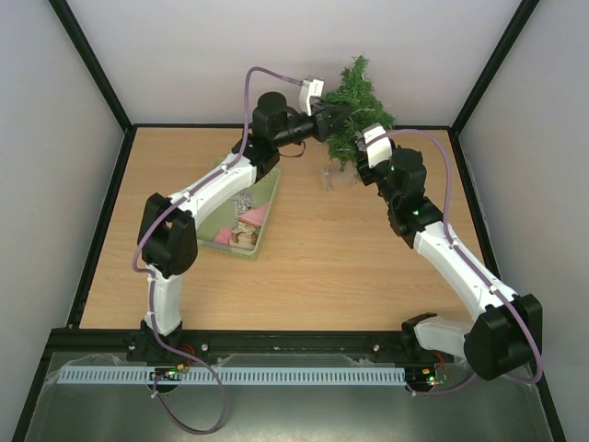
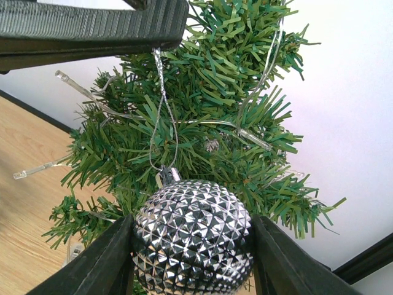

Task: Decorate the small christmas tree
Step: Hang the decoration item on the Christmas tree, then pick up the decoration item from the storage box.

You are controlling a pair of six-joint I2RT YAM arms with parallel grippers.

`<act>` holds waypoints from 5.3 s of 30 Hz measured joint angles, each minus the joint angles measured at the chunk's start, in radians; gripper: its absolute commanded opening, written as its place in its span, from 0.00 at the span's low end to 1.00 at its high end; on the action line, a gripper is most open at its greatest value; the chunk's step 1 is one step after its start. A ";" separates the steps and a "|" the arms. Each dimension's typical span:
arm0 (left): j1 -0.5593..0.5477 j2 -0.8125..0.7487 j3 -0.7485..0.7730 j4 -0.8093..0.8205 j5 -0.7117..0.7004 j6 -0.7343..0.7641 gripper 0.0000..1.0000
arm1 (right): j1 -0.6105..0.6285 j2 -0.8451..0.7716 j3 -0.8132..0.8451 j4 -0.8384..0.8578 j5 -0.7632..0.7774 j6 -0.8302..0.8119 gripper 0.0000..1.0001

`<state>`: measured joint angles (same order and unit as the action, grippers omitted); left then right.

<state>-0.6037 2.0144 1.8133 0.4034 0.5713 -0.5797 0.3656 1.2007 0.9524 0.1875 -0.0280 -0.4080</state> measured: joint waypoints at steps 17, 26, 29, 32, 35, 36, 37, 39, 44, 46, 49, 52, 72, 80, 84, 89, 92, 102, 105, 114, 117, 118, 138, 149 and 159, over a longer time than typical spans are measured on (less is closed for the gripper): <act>0.002 0.025 0.011 -0.029 -0.005 0.023 0.02 | -0.008 0.014 0.000 0.005 0.002 0.000 0.41; 0.005 0.051 0.034 -0.033 -0.005 0.031 0.02 | -0.019 0.020 0.000 0.012 0.003 0.000 0.40; 0.008 0.052 0.036 -0.038 -0.005 0.039 0.02 | -0.023 0.032 0.000 0.019 0.001 0.001 0.40; 0.015 0.052 0.036 -0.052 -0.010 0.055 0.02 | -0.026 0.045 0.000 0.027 -0.007 0.001 0.40; 0.015 0.052 0.036 -0.055 -0.012 0.059 0.02 | -0.026 0.045 0.000 0.029 -0.010 0.001 0.40; 0.015 0.053 0.036 -0.057 -0.013 0.061 0.02 | -0.026 0.045 0.000 0.029 -0.010 0.001 0.40; 0.015 0.053 0.036 -0.058 -0.014 0.063 0.02 | -0.026 0.045 0.000 0.030 -0.011 0.001 0.40; 0.016 0.054 0.036 -0.058 -0.014 0.064 0.02 | -0.026 0.048 0.000 0.035 -0.012 0.001 0.40; 0.016 0.056 0.036 -0.059 -0.002 0.064 0.03 | -0.029 0.061 -0.005 0.043 -0.018 0.003 0.41; 0.016 0.059 0.036 -0.058 0.009 0.064 0.03 | -0.032 0.066 -0.008 0.047 -0.019 0.005 0.40; 0.016 0.066 0.037 -0.057 0.029 0.064 0.03 | -0.033 0.071 -0.012 0.051 -0.020 0.008 0.40; 0.016 0.073 0.037 -0.048 0.050 0.060 0.03 | -0.033 0.075 -0.014 0.051 -0.022 0.009 0.40; 0.013 0.080 0.037 -0.026 0.102 0.057 0.06 | -0.035 0.041 -0.066 0.050 -0.047 0.060 0.64; 0.012 0.080 0.037 -0.027 0.107 0.065 0.10 | -0.037 -0.031 -0.069 0.045 -0.068 0.126 0.78; 0.008 0.080 0.037 -0.027 0.110 0.070 0.20 | -0.037 -0.063 -0.077 0.042 -0.055 0.151 0.80; 0.003 0.080 0.037 -0.027 0.113 0.079 0.43 | -0.037 -0.090 -0.079 0.041 -0.052 0.196 0.98; 0.002 0.080 0.037 -0.029 0.118 0.079 0.58 | -0.037 -0.108 -0.079 0.034 -0.056 0.238 0.98; 0.003 -0.045 -0.067 -0.082 0.098 0.136 1.00 | -0.037 -0.226 -0.084 0.015 -0.061 0.537 0.98; 0.007 -0.119 -0.130 -0.096 0.074 0.151 1.00 | -0.037 -0.291 -0.101 0.018 -0.040 0.658 0.98; 0.040 -0.377 -0.343 -0.241 -0.095 0.215 1.00 | -0.037 -0.352 -0.108 -0.106 -0.086 0.850 0.98; 0.077 -0.459 -0.425 -0.331 -0.197 0.220 1.00 | -0.037 -0.364 -0.124 -0.163 -0.130 0.888 0.98; 0.090 -0.475 -0.442 -0.361 -0.225 0.225 1.00 | -0.037 -0.369 -0.134 -0.178 -0.144 0.894 0.98; 0.360 -0.299 -0.587 -0.791 -0.314 0.311 0.54 | -0.037 -0.436 -0.224 -0.264 -0.240 0.937 0.97; 0.373 -0.169 -0.671 -0.713 -0.196 0.271 0.49 | -0.037 -0.452 -0.224 -0.264 -0.243 0.940 0.96; 0.368 -0.151 -0.678 -0.660 -0.167 0.265 0.49 | -0.037 -0.452 -0.224 -0.264 -0.243 0.943 0.95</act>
<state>-0.2356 1.8637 1.1351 -0.2569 0.4046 -0.3145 0.3283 0.7486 0.7284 -0.0765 -0.2710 0.5354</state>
